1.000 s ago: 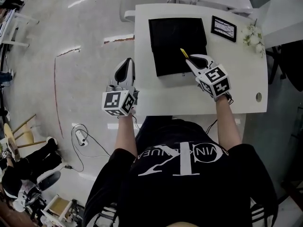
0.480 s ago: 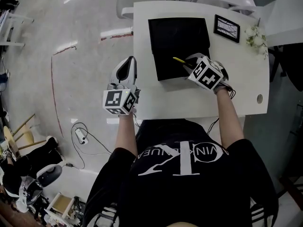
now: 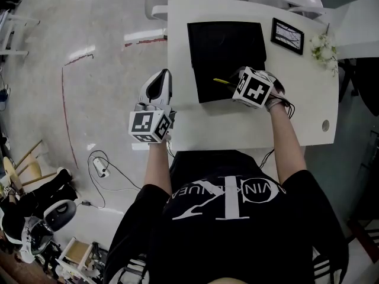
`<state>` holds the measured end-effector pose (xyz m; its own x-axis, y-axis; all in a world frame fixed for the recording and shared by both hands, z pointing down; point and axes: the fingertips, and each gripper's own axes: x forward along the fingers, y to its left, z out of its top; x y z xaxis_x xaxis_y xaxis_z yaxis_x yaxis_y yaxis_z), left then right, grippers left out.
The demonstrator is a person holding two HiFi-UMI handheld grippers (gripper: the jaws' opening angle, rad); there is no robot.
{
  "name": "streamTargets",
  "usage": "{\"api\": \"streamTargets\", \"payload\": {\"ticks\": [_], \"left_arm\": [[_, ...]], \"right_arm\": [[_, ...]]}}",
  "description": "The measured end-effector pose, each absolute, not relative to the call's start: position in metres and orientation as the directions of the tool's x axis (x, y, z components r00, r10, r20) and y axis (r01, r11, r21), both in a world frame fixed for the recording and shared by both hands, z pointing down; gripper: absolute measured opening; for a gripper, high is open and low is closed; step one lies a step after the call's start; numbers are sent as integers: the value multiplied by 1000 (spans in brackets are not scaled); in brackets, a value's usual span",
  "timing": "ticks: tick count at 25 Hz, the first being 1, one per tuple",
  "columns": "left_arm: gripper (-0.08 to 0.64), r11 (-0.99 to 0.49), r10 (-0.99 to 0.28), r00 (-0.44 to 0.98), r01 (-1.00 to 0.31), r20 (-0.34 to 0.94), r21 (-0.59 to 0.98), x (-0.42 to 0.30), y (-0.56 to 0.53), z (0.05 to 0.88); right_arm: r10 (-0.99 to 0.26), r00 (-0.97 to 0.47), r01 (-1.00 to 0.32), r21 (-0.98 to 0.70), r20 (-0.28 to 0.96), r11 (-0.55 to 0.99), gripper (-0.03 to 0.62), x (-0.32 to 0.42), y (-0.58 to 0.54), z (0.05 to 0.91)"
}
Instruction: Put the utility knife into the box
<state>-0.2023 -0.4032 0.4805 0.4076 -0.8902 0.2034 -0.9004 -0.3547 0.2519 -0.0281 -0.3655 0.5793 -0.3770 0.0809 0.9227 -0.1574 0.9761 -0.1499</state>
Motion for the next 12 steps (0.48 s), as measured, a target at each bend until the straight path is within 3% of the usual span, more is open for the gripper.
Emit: {"api": "streamTargets", "payload": {"ticks": [12], "left_arm": [[11, -353, -888, 410, -898, 209, 265, -206, -408, 483]], "right_arm": [[131, -397, -171, -213, 908, 962, 49, -29, -371, 584]]}}
